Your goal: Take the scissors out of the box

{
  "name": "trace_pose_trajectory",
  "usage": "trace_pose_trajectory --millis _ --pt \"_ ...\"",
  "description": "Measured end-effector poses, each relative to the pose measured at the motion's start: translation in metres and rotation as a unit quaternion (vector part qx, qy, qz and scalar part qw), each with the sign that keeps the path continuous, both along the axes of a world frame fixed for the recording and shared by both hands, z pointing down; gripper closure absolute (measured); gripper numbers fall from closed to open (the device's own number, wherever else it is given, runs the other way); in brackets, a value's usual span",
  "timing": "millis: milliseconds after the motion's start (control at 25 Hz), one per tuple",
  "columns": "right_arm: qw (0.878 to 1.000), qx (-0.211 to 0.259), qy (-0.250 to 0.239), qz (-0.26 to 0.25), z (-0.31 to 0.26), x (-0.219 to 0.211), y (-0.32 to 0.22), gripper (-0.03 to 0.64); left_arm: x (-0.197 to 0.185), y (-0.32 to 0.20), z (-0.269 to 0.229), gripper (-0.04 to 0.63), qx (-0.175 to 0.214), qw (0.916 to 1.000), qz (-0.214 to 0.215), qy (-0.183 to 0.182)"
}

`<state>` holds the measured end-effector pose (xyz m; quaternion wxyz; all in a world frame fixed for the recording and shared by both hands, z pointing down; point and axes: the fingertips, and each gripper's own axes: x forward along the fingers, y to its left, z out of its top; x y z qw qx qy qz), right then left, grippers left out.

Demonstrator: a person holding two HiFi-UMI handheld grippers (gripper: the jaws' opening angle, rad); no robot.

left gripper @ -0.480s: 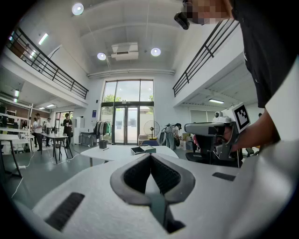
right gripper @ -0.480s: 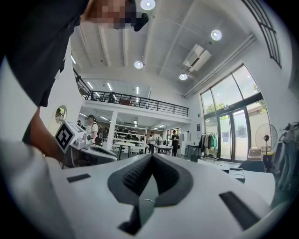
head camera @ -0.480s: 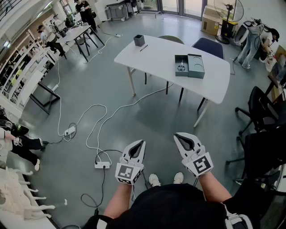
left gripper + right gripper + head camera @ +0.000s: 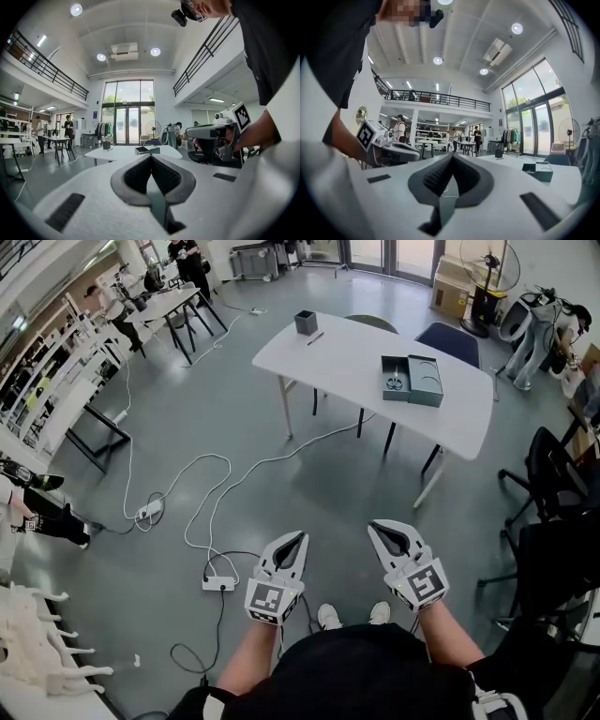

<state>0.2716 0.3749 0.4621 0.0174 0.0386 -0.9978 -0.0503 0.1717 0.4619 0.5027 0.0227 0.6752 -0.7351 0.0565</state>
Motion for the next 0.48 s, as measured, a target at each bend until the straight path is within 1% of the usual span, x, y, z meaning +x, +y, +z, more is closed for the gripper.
trace_pose_trajectory --millis 240,360,480 --pt "0.999 -0.027 0.004 0.017 0.013 -0.021 0.015 0.612 -0.026 0.021 0.003 0.584 0.001 1.0000 0.002 0.002" --pt "0.999 -0.034 0.004 0.028 0.016 -0.029 0.014 0.612 -0.034 0.021 0.005 0.583 0.003 1.0000 0.005 0.007" --pt "0.999 -0.038 0.005 0.036 0.018 -0.038 0.007 0.612 -0.046 0.017 0.009 0.584 0.003 0.9999 -0.002 0.015"
